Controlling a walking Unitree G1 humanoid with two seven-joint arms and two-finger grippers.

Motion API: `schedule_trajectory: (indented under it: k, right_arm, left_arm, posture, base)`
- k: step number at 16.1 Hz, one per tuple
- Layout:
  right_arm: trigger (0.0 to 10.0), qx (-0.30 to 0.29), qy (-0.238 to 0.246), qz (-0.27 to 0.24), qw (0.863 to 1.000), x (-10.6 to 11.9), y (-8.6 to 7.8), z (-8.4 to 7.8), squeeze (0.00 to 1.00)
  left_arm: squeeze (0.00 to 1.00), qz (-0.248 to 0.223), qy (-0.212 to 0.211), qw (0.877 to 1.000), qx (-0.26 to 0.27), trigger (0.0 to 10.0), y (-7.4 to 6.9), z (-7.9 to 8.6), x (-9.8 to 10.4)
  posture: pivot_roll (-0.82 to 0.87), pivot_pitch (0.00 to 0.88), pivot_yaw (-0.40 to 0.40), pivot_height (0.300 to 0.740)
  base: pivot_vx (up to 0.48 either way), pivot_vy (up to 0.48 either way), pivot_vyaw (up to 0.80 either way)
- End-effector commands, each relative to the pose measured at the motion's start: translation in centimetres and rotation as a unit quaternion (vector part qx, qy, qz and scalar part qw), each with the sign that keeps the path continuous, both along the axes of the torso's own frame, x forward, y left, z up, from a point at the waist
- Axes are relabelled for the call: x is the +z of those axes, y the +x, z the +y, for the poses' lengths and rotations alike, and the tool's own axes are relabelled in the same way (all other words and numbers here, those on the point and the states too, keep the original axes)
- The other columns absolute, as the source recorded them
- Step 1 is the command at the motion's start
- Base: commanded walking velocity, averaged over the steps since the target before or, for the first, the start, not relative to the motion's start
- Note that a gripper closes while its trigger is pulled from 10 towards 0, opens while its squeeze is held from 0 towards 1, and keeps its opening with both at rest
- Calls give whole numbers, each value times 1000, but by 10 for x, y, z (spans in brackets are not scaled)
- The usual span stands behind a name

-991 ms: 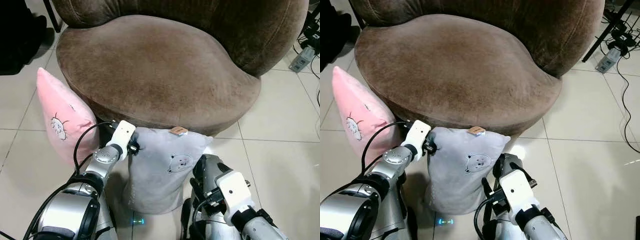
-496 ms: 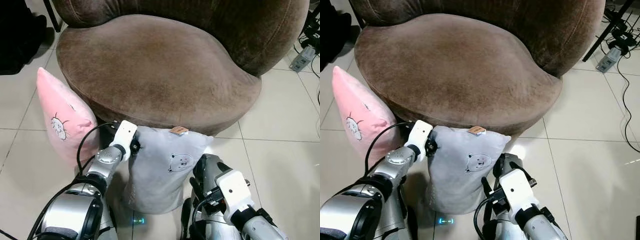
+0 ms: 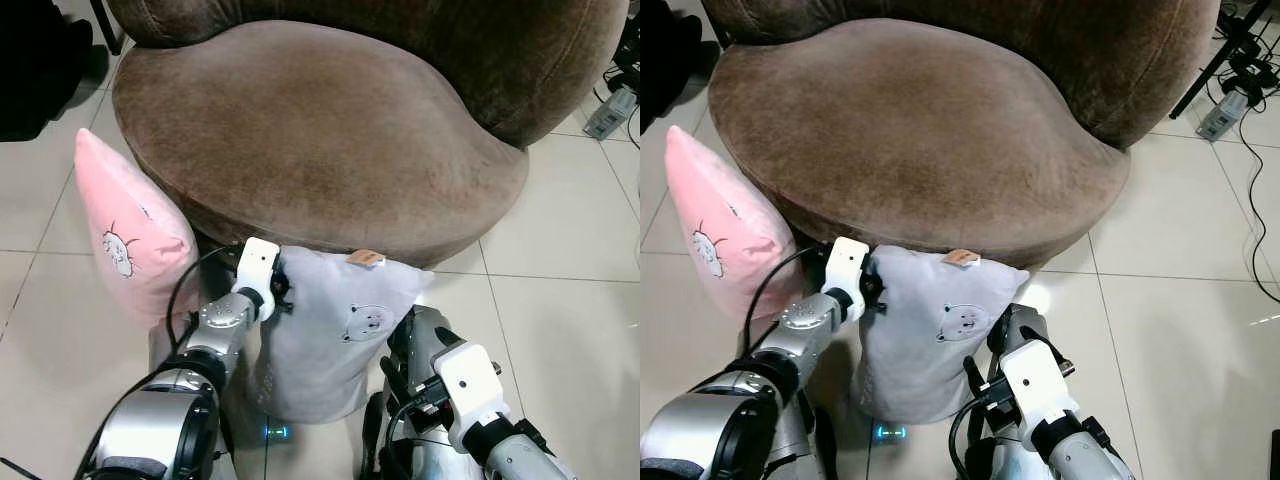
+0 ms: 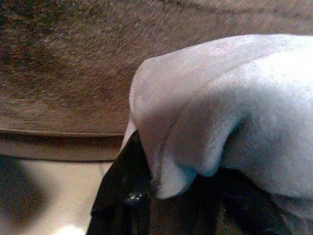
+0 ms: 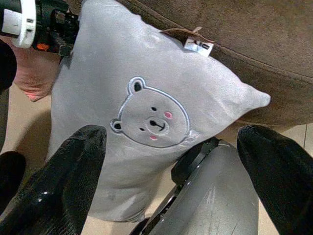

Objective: Move the pillow to the sofa from floor

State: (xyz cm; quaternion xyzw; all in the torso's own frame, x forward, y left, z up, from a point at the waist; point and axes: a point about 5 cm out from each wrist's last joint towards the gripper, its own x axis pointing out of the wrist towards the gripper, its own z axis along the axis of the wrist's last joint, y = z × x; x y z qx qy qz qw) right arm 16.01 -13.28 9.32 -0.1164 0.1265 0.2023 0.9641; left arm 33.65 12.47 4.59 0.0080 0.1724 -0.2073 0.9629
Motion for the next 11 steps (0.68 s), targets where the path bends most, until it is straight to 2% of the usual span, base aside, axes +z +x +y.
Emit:
schedule_trajectory:
  k: [1,4,8,11]
  right_arm:
    - [10000,-10,-4,18,1000,-4,-4,-5,0]
    - [10000,-9,-2,18,1000,-6,-1,-4,0]
    - [10000,-4,2,18,1000,-9,5,0,0]
    - [10000,-4,3,20,1000,-12,8,1,0]
  left_arm:
    - [0,-26,-35,998,-36,0,3,-21,10]
    - [0,-79,-67,993,-48,0,9,-29,28]
    - [0,-185,-62,976,-97,0,13,-38,56]
    - [0,-211,-68,969,-106,0,11,-36,61]
  posture:
    - [-139,266,-140,437]
    - [-120,263,-138,437]
    - [-84,255,-131,437]
    - [-65,243,-125,437]
  base:
    - [0,0,0]
    - [0,0,0]
    - [0,0,0]
    - [0,0,0]
